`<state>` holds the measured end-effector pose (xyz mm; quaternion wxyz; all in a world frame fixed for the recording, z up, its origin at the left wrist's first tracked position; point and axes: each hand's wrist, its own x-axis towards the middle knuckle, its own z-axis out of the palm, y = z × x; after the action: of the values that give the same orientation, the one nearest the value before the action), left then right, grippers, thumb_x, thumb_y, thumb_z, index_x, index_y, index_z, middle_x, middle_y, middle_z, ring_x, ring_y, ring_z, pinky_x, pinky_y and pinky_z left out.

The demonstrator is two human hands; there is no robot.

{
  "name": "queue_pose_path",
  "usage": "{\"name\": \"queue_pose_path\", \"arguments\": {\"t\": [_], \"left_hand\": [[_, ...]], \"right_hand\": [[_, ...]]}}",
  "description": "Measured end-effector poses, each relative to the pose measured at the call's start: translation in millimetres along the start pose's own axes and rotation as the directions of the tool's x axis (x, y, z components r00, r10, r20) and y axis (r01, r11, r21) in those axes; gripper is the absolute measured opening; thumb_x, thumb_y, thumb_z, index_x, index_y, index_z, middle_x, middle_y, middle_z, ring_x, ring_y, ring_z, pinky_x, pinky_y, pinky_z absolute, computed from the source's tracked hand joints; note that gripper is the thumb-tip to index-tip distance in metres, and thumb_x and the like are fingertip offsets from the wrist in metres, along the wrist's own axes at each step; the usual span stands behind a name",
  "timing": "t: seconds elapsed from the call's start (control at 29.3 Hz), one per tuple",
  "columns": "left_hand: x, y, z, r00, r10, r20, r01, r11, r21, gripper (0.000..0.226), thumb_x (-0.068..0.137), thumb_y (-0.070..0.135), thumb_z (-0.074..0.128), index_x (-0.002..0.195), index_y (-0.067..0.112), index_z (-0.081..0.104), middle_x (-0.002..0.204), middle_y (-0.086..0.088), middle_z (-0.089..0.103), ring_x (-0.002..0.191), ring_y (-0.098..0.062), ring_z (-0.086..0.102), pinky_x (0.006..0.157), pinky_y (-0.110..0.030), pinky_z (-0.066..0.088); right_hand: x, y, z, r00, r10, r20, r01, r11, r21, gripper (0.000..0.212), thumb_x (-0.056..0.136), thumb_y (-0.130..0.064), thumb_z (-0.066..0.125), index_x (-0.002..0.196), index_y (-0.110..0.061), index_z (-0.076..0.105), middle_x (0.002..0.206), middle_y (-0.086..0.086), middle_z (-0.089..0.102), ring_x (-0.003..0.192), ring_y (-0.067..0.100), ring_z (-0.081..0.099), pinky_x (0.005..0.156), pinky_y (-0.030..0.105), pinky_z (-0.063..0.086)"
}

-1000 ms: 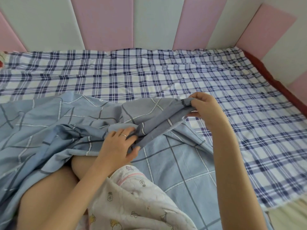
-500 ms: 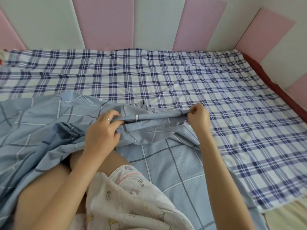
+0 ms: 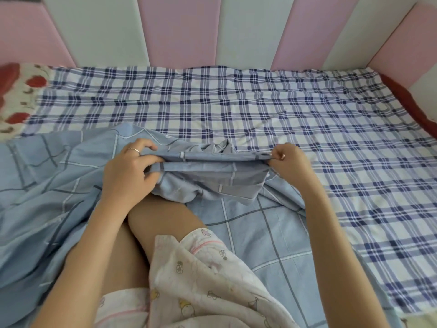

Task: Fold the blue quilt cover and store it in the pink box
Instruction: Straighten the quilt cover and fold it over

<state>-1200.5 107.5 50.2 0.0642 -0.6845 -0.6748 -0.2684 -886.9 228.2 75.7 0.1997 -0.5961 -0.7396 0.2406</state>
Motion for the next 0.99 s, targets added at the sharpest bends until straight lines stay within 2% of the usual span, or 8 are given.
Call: {"name": "queue_pose_path", "arguments": {"t": [0.1, 0.21, 0.31, 0.51, 0.65, 0.79, 0.85, 0.99], "left_hand": [[-9.2, 2.5, 3.9, 0.993, 0.087, 0.074, -0.08, 0.992, -0.093, 0.04, 0.074, 0.031, 0.041, 0.087, 0.014, 0.075, 0.11, 0.001, 0.06, 0.087, -0.015, 0.051, 0.052, -0.03, 0.046], [-16.4, 4.0, 7.0, 0.999, 0.031, 0.025, -0.025, 0.977, -0.211, 0.038, 0.074, 0.03, 0.043, 0.084, 0.011, 0.073, 0.101, 0.009, 0.055, 0.084, -0.013, 0.05, 0.056, -0.036, 0.05], [-18.6, -5.2, 6.8, 0.996, -0.091, -0.019, 0.08, 0.942, -0.325, 0.04, 0.074, 0.029, 0.042, 0.082, 0.002, 0.07, 0.08, 0.012, 0.045, 0.069, -0.012, 0.044, 0.057, -0.035, 0.044], [-28.3, -17.4, 13.3, 0.991, -0.129, 0.021, 0.13, 0.957, -0.26, 0.039, 0.077, 0.03, 0.044, 0.086, 0.004, 0.072, 0.076, 0.01, 0.041, 0.066, -0.006, 0.037, 0.055, -0.027, 0.036], [-29.9, -35.7, 16.0, 0.982, -0.166, 0.084, 0.183, 0.947, -0.264, 0.013, 0.083, 0.004, 0.066, 0.094, 0.006, 0.073, 0.081, 0.026, 0.046, 0.068, -0.002, 0.047, 0.056, -0.016, 0.034], [-34.9, -41.0, 18.8, 0.975, -0.196, 0.108, 0.219, 0.935, -0.28, 0.02, 0.077, -0.003, 0.072, 0.094, 0.007, 0.075, 0.083, 0.028, 0.048, 0.071, 0.004, 0.05, 0.057, -0.007, 0.034], [-36.9, -44.0, 19.3, 0.973, -0.21, 0.093, 0.229, 0.925, -0.303, 0.019, 0.077, 0.0, 0.073, 0.094, 0.008, 0.075, 0.083, 0.022, 0.049, 0.069, -0.007, 0.05, 0.054, -0.013, 0.034], [-38.1, -42.4, 15.6, 0.973, -0.225, 0.047, 0.227, 0.907, -0.355, 0.023, 0.073, 0.019, 0.065, 0.089, 0.006, 0.076, 0.075, 0.006, 0.049, 0.064, -0.019, 0.045, 0.053, -0.027, 0.035]], "right_hand": [[8.9, -15.0, 1.5, 0.977, 0.178, -0.113, -0.185, 0.981, -0.053, 0.027, 0.083, 0.001, 0.046, 0.061, -0.012, 0.037, 0.045, 0.0, 0.048, 0.043, 0.021, 0.049, 0.042, 0.024, 0.034], [18.5, -31.9, -13.3, 0.919, 0.314, 0.238, -0.381, 0.863, 0.332, 0.016, 0.092, 0.001, 0.045, 0.08, -0.008, 0.048, 0.057, 0.007, 0.066, 0.038, 0.015, 0.056, 0.043, 0.025, 0.052], [23.9, -35.3, -28.0, 0.915, 0.275, 0.294, -0.396, 0.749, 0.531, 0.017, 0.094, -0.002, 0.048, 0.086, -0.017, 0.049, 0.073, 0.006, 0.066, 0.045, 0.012, 0.061, 0.044, 0.019, 0.051], [24.8, -21.7, -29.2, 0.877, 0.226, 0.423, -0.423, 0.781, 0.46, 0.014, 0.096, -0.007, 0.052, 0.104, -0.012, 0.062, 0.06, 0.001, 0.054, 0.041, 0.005, 0.049, 0.041, 0.014, 0.043], [21.6, -17.4, -37.6, 0.823, 0.197, 0.533, -0.389, 0.878, 0.277, 0.022, 0.095, -0.002, 0.049, 0.102, -0.017, 0.064, 0.048, -0.002, 0.045, 0.036, 0.004, 0.037, 0.036, 0.013, 0.034], [20.2, -23.1, -41.6, 0.827, 0.102, 0.553, -0.407, 0.787, 0.464, 0.025, 0.097, -0.004, 0.046, 0.1, -0.018, 0.067, 0.048, -0.003, 0.049, 0.037, 0.004, 0.044, 0.037, 0.011, 0.038], [21.1, -24.3, -42.7, 0.819, 0.092, 0.566, -0.416, 0.775, 0.475, 0.023, 0.097, -0.004, 0.047, 0.097, -0.017, 0.066, 0.052, -0.001, 0.057, 0.04, 0.005, 0.05, 0.04, 0.012, 0.042], [24.9, -23.1, -35.7, 0.848, 0.244, 0.471, -0.395, 0.883, 0.255, 0.017, 0.093, -0.003, 0.053, 0.093, -0.015, 0.065, 0.069, 0.006, 0.072, 0.051, 0.007, 0.065, 0.053, 0.018, 0.054]]}}
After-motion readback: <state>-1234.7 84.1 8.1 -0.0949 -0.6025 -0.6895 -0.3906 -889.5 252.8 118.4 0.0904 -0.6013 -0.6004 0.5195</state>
